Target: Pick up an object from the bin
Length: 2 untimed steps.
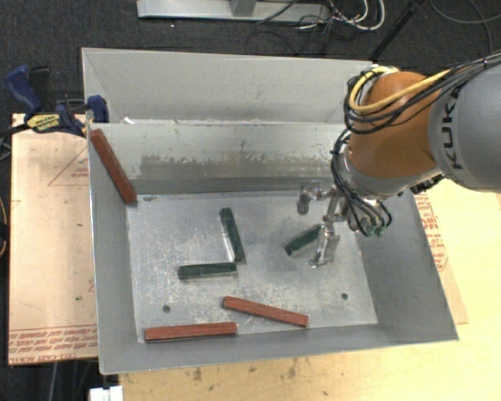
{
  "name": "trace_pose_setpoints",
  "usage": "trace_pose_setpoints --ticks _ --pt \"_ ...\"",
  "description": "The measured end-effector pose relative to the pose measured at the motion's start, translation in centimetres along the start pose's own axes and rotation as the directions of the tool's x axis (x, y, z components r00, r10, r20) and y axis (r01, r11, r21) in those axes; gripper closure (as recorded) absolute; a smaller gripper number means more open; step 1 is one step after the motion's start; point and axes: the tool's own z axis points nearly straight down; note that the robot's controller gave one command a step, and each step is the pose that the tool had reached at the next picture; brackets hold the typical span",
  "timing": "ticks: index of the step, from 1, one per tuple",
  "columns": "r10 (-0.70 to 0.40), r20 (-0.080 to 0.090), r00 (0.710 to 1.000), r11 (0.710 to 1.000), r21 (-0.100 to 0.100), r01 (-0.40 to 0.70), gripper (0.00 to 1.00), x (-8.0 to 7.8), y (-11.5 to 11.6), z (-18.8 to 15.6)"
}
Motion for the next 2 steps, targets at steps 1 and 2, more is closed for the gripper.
trace_pose_setpoints --ticks 1,2 --pt "-0.339 -0.009 0.941 0.941 -0.004 0.339 1.00 1.26 -0.36 8.49" --pt "-0.339 -0.010 0.941 0.941 -0.004 0.339 0.00 1.30 -0.39 8.56"
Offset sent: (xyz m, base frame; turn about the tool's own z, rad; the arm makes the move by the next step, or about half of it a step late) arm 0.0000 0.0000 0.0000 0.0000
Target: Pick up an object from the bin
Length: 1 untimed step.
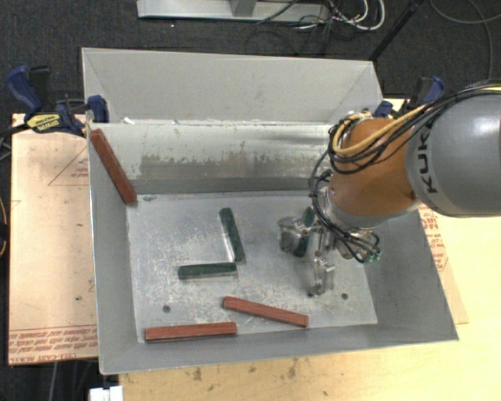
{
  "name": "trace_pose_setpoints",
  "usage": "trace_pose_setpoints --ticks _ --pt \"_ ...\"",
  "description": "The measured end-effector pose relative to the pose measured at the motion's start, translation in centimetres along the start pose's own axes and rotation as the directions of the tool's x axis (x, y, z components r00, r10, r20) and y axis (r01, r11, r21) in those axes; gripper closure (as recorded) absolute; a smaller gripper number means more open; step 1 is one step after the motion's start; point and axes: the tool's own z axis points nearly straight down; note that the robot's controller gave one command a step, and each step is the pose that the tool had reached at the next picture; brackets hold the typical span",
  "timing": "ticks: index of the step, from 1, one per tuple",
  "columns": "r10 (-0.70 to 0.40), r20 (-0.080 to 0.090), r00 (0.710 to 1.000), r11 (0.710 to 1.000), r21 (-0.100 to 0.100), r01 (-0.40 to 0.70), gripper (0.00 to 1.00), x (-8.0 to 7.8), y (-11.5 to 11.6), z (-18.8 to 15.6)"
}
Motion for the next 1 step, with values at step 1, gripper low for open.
trace_pose_setpoints --ticks 1 --pt "0.000 0.000 1.000 1.000 0.000 0.000 0.00 0.02 0.00 0.01"
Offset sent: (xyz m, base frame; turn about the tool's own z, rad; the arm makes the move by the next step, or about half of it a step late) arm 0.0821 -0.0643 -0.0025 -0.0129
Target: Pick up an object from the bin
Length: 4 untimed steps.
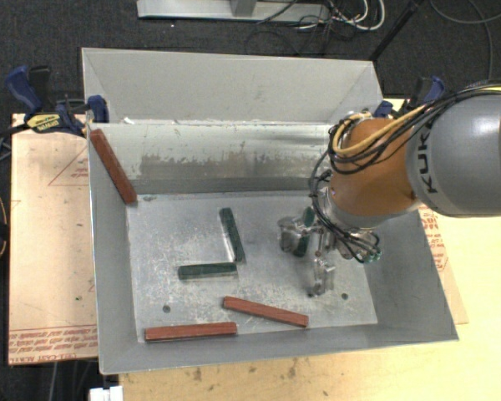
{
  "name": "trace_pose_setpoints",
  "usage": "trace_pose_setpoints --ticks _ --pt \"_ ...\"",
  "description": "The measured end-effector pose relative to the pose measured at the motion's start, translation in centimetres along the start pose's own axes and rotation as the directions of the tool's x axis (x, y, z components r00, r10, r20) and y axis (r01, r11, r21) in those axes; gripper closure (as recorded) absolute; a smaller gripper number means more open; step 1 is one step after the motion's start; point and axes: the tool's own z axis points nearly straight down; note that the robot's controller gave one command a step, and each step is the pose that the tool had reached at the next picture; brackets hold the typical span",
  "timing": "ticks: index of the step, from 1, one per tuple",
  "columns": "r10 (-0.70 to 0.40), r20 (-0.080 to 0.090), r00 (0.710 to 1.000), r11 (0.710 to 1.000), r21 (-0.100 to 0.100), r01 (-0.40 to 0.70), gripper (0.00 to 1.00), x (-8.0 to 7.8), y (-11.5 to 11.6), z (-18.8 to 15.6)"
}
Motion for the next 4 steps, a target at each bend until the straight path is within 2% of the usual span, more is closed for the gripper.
trace_pose_setpoints --ticks 1,2,3,4 --pt "-0.010 0.001 1.000 1.000 0.000 0.010 0.00 -3.6 -5.7 0.1" --pt "-0.101 0.001 0.995 0.995 0.000 0.101 1.00 -6.0 -5.2 0.0" --pt "-0.101 0.001 0.995 0.995 0.000 0.101 1.00 -6.0 -5.2 0.0" --pt "-0.114 -0.004 0.993 0.993 -0.003 0.114 1.00 -5.9 -5.5 -4.9"
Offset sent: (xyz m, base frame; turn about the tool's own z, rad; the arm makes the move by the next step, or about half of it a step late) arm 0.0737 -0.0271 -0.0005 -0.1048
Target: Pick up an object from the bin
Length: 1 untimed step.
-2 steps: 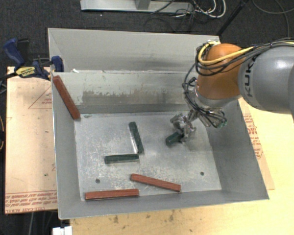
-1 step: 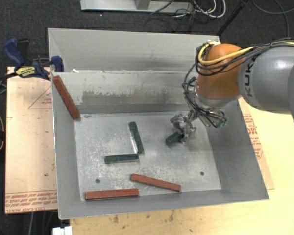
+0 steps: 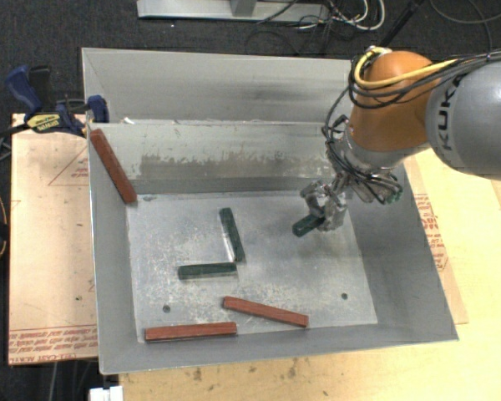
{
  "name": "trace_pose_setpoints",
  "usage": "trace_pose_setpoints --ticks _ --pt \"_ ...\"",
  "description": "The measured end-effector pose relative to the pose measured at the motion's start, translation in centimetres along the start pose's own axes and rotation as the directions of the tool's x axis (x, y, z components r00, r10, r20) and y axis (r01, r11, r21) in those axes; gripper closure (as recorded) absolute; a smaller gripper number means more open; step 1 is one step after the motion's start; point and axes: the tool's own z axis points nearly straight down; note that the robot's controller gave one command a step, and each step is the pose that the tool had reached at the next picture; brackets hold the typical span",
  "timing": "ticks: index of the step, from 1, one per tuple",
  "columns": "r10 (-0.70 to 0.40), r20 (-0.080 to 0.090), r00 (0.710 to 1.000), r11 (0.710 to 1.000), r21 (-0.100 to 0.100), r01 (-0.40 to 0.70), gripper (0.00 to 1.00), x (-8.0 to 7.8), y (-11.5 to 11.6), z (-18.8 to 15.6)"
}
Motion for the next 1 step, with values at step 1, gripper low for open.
trace_pose_setpoints --ticks 1 --pt "-0.010 0.011 1.000 1.000 0.008 0.010 1.00 -0.62 -0.27 -3.94"
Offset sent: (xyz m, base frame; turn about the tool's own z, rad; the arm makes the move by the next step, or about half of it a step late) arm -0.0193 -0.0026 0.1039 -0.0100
